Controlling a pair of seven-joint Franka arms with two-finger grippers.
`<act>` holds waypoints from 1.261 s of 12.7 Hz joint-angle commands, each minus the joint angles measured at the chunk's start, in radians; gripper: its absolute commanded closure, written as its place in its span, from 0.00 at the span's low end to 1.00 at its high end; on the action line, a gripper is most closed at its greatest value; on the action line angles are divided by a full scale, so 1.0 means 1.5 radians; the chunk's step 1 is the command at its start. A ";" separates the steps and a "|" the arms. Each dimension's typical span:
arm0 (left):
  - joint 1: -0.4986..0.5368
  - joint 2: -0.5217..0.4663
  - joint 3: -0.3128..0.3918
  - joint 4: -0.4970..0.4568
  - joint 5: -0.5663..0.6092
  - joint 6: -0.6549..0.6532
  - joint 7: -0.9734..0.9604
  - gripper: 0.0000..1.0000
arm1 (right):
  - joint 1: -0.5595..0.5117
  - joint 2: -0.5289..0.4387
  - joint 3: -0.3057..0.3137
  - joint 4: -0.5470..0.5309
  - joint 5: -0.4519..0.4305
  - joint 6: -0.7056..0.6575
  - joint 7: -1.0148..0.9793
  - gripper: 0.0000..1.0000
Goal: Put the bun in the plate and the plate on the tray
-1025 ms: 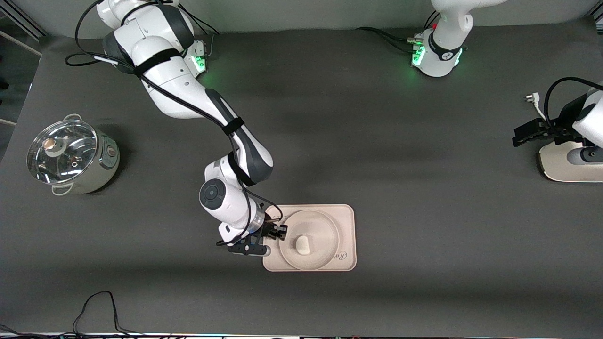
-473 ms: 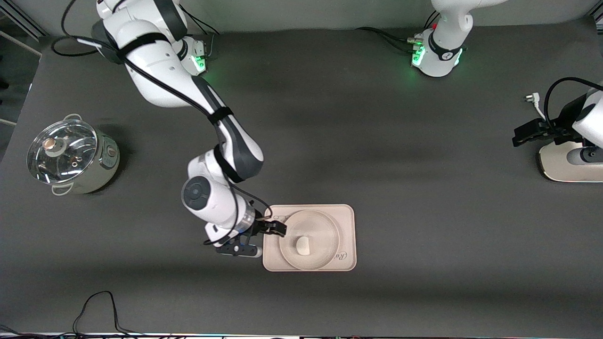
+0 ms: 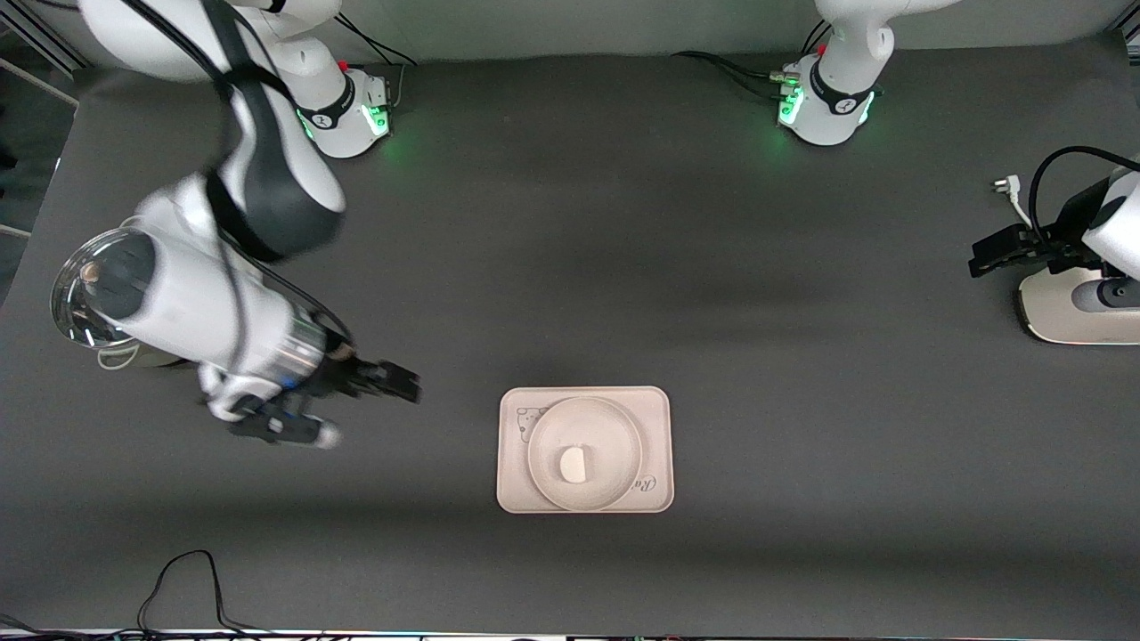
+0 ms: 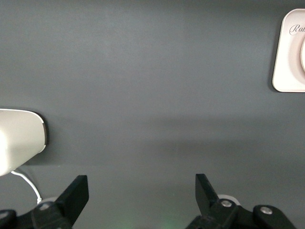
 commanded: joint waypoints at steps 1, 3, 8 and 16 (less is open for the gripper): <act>-0.002 0.007 0.004 0.020 -0.004 -0.018 0.009 0.00 | -0.061 -0.156 0.003 -0.121 -0.037 -0.065 -0.106 0.00; -0.002 0.007 0.004 0.020 -0.004 -0.018 0.009 0.00 | -0.095 -0.189 -0.012 -0.120 -0.096 -0.124 -0.158 0.00; -0.003 0.007 0.004 0.020 -0.004 -0.018 0.008 0.00 | -0.097 -0.189 -0.110 -0.104 -0.122 -0.131 -0.263 0.00; -0.002 0.007 0.004 0.020 -0.004 -0.018 0.008 0.00 | -0.092 -0.184 -0.105 -0.078 -0.139 -0.142 -0.254 0.00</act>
